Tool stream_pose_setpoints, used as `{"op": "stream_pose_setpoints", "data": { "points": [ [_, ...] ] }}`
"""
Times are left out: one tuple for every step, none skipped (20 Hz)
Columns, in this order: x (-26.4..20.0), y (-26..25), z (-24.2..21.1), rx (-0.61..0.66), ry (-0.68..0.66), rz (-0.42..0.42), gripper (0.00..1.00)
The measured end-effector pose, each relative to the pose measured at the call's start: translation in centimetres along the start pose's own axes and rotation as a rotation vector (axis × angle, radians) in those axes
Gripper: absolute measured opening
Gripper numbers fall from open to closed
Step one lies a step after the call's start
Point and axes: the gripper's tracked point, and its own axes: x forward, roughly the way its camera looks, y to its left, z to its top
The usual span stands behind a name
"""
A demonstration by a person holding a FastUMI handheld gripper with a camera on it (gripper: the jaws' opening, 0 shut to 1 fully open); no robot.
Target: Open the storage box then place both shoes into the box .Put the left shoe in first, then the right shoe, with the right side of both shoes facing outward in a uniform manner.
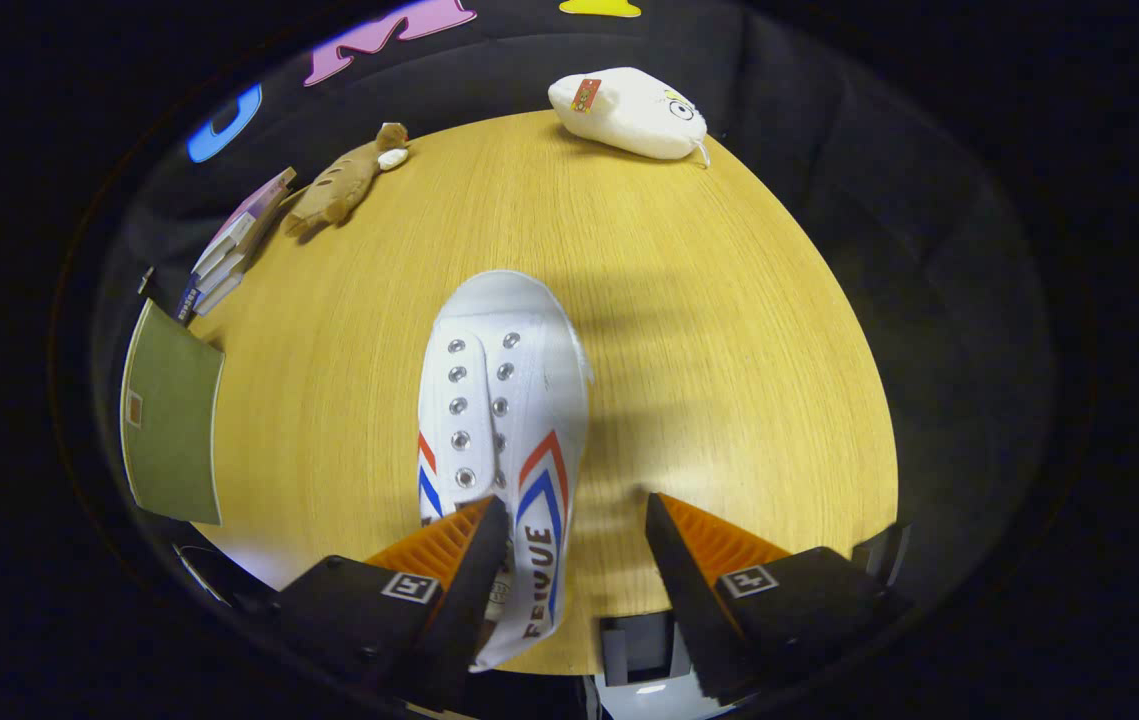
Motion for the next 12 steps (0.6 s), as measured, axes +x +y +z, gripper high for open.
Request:
{"op": "stream_pose_setpoints", "data": {
  "points": [
    [-0.06,0.47,0.01,0.004,0.006,0.022,0.76],
    [0.10,0.96,0.13,0.009,0.007,0.047,0.65],
    [0.35,0.84,-0.10,0.007,0.008,0.045,0.44],
    [-0.02,0.84,0.03,0.006,0.013,0.047,0.40],
    [0.03,0.73,-0.03,0.020,0.016,0.053,0.39],
    [0.12,0.68,0.10,0.042,0.022,0.056,0.36],
    [0.01,0.50,-0.04,0.067,0.034,0.063,0.28],
    [0.03,0.41,0.17,0.102,0.030,0.070,0.27],
    [-0.17,0.02,0.18,0.118,0.028,0.076,0.22],
    [-0.33,0.13,0.32,0.131,0.018,0.075,0.16],
    [-0.11,0.12,0.26,0.127,0.011,0.077,0.11],
    [-0.32,0.10,0.20,0.121,0.005,0.079,0.08]
  ]
}}
